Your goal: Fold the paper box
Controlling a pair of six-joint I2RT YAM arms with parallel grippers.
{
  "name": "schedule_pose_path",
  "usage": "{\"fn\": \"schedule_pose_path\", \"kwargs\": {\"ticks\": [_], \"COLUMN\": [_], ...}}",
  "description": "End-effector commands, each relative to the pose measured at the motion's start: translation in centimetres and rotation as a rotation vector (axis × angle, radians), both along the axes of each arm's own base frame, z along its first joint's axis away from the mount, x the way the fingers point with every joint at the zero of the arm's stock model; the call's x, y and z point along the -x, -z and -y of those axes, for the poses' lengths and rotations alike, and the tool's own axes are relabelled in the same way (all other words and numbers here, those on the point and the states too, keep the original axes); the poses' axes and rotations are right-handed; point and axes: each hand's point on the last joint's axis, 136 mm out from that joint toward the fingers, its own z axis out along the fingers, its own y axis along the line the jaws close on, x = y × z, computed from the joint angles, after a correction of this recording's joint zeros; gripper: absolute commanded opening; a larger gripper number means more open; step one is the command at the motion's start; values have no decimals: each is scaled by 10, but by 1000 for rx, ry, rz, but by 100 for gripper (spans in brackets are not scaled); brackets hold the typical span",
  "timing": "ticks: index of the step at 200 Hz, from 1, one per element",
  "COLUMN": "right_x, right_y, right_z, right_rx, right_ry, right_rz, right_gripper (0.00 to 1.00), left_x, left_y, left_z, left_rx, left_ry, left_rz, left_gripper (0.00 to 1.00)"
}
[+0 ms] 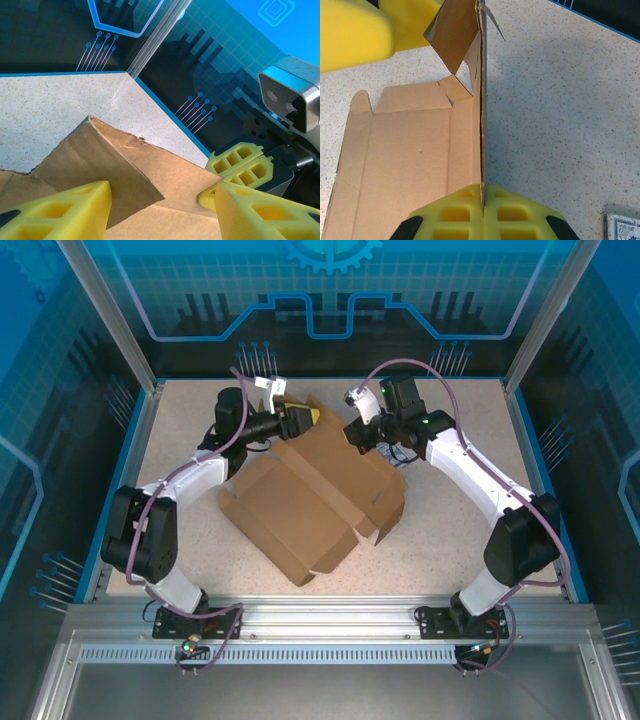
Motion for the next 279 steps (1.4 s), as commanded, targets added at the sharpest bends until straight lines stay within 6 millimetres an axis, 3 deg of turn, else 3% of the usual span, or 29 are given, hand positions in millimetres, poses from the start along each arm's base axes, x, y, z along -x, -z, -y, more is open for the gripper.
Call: {"fn": "schedule_pose_path", "kwargs": {"ticks": [1,32,67,103,139,175,219,253,279], "right_x": [0,-4,-7,-3,-2,-8,-5,2,8], "right_y": [-17,-12,-2,-2,-1,-1,-13,-21,-27], "right_z": [-18,-9,16,30,37,37,30,28,25], "right_rx": [-64,3,155,284,331,350,314,294,264], "right_ry": [-56,-36,9,-38,-102,-122,-160,-186,-211], "right_rz": [41,56,95,140,140,147,154,155,159], "right_gripper": [0,0,0,0,0,0,0,0,0], "left_x": [5,10,16,23,16,-4,-41,-73,-96], "left_y": [4,3,3,1,0,22,59,79,99], "left_z": [6,0,-22,-59,-114,-168,-204,-210,-193], "left_rx": [3,-26,-59,-87,-106,-152,-199,-223,-205], "left_ry": [36,13,-62,-185,-428,-651,-736,-704,-595], "left_rz": [-3,13,25,38,20,-101,-261,-347,-415], "left_gripper": [59,62,66,72,76,77,76,74,72]}}
